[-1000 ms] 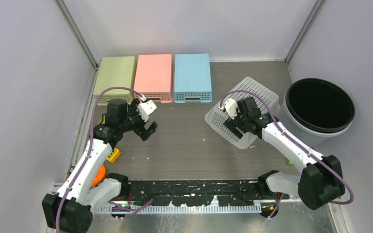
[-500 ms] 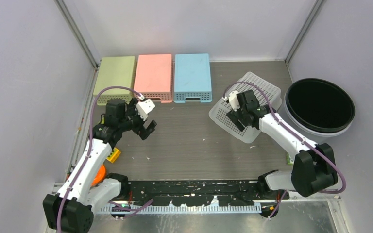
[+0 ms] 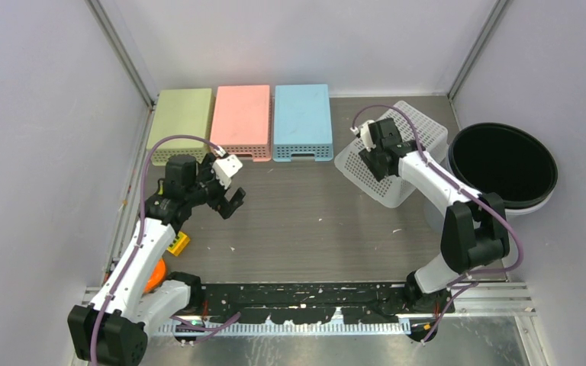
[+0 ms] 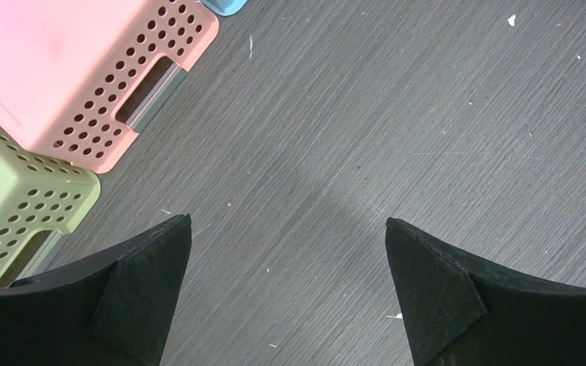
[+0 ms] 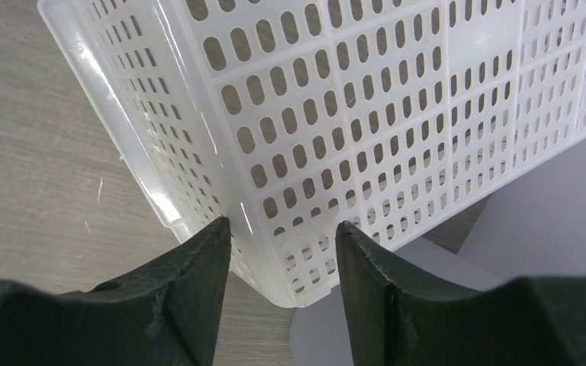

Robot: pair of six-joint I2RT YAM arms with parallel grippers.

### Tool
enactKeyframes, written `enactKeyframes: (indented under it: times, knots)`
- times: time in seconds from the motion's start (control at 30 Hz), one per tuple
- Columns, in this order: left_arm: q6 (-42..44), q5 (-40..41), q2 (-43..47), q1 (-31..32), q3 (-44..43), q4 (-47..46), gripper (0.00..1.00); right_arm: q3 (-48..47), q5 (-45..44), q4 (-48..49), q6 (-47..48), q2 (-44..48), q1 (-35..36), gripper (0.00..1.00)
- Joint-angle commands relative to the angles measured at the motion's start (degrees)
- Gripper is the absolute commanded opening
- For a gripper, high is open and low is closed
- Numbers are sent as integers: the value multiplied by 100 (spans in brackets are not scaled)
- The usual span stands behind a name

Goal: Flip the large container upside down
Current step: Move the container to the center of the board.

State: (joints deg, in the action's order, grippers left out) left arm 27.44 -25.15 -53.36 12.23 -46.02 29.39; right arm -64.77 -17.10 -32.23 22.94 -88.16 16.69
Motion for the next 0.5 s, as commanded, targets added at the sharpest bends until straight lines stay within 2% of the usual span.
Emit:
enactKeyframes:
  times: [0.0, 0.47]
  knots:
    - [-28, -157, 72, -57, 56, -258, 100, -533, -266, 7, -241, -306, -73, 56]
    - [-18, -142, 53, -80, 54, -284, 100, -2011, -125, -239, -883, -1795, -212, 41]
